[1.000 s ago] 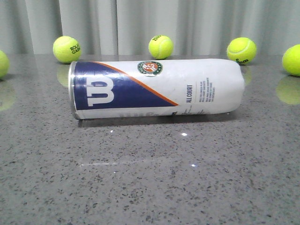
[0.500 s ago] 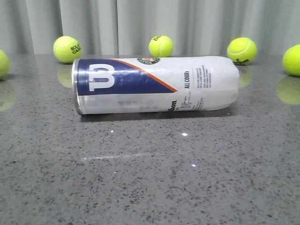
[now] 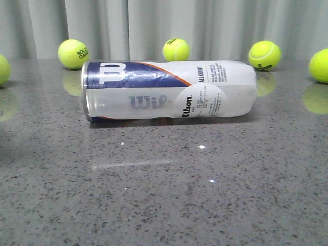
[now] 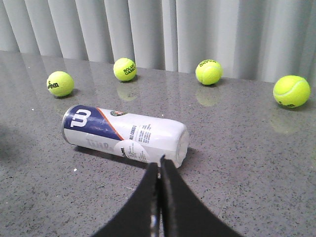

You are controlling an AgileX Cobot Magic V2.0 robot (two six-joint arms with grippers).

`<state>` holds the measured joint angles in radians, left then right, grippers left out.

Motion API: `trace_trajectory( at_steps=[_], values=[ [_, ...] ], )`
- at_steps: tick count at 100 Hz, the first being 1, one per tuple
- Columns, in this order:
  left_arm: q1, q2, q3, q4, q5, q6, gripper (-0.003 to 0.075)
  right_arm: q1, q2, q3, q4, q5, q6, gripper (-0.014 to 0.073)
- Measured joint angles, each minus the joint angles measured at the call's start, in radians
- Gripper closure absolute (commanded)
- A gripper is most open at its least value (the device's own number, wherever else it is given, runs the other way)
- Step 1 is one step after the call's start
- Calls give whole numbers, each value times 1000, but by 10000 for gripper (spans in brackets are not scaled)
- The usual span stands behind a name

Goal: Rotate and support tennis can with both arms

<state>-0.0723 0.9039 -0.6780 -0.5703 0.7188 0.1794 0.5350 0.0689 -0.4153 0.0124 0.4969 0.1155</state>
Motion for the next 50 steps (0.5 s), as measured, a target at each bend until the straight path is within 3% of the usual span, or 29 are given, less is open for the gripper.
trace_trajectory(
  at_steps=[20, 39, 50],
  values=[
    [-75, 210, -57, -441, 43, 307, 220, 0, 0, 0, -1, 0, 0, 653],
    [-165, 450, -119, -711, 105, 517, 232, 0, 0, 0, -1, 0, 0, 653],
    [-214, 587, -157, -861, 170, 635, 339, 0, 0, 0, -1, 0, 0, 653]
  ],
)
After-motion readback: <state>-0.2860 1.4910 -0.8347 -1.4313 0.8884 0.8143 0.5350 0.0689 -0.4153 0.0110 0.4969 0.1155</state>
